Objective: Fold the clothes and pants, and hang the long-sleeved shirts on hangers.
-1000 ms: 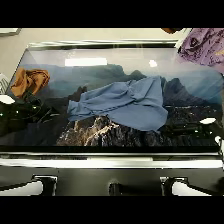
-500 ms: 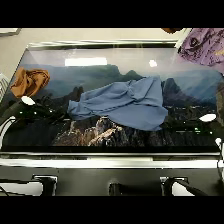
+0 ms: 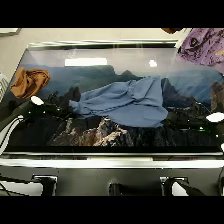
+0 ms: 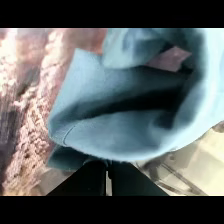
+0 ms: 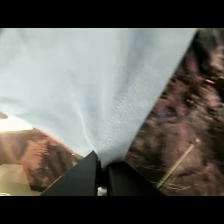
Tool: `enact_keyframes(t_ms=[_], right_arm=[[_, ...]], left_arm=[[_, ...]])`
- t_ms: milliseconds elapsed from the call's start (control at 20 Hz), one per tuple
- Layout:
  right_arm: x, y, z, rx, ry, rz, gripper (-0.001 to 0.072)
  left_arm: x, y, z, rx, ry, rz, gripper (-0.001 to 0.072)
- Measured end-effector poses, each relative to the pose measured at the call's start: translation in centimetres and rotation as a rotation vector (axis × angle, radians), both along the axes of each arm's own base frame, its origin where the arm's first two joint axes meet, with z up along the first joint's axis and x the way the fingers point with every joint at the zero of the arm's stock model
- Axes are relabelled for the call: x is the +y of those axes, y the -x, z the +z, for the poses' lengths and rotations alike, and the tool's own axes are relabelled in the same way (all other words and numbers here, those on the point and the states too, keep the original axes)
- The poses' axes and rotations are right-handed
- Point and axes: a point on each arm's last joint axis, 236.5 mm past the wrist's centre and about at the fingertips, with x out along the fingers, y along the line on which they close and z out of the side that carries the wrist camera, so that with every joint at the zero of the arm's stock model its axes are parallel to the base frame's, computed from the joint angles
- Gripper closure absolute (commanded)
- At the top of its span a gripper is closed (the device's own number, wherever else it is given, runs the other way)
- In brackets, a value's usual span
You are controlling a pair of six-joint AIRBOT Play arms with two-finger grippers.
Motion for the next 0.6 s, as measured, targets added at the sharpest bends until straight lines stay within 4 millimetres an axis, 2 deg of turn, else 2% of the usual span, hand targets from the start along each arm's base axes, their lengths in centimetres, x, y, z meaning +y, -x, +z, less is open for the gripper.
enact_keyframes(t_ms=[100, 200, 250, 300, 350, 450, 550, 600], right_arm=[[0.4, -0.7, 1.9, -0.053, -0.016, 0.017, 0.0686], [0.6, -2.5, 5.3, -0.144, -0.022, 0.035, 0.0686], [0.4, -4.0, 7.9, -0.215, -0.016, 0.036, 0.0686], [0.2, -5.3, 10.9, -0.289, -0.009, 0.039, 0.0686], [0.1, -6.6, 14.6, -0.376, 0.005, 0.048, 0.0686], [-0.3, -8.5, 23.1, -0.561, 0.048, 0.048, 0.0686], [-0.2, -8.4, 31.9, -0.739, 0.113, 0.064, 0.0685], [0.0, -7.6, 35.8, -0.819, 0.151, 0.069, 0.0685]], left_arm=[[0.7, -1.8, 1.7, -0.074, -0.035, -0.011, 0.0692], [0.3, -5.1, 7.1, -0.213, -0.018, 0.002, 0.0692], [0.3, -6.3, 10.1, -0.278, -0.022, -0.009, 0.0692], [0.7, -8.1, 14.2, -0.380, -0.039, -0.006, 0.0692], [1.1, -9.6, 19.2, -0.492, -0.058, 0.001, 0.0692], [1.8, -10.9, 29.4, -0.706, -0.107, 0.006, 0.0692], [3.2, -10.0, 40.1, -0.928, -0.180, 0.037, 0.0692], [3.7, -8.6, 44.7, -1.018, -0.211, 0.056, 0.0691]])
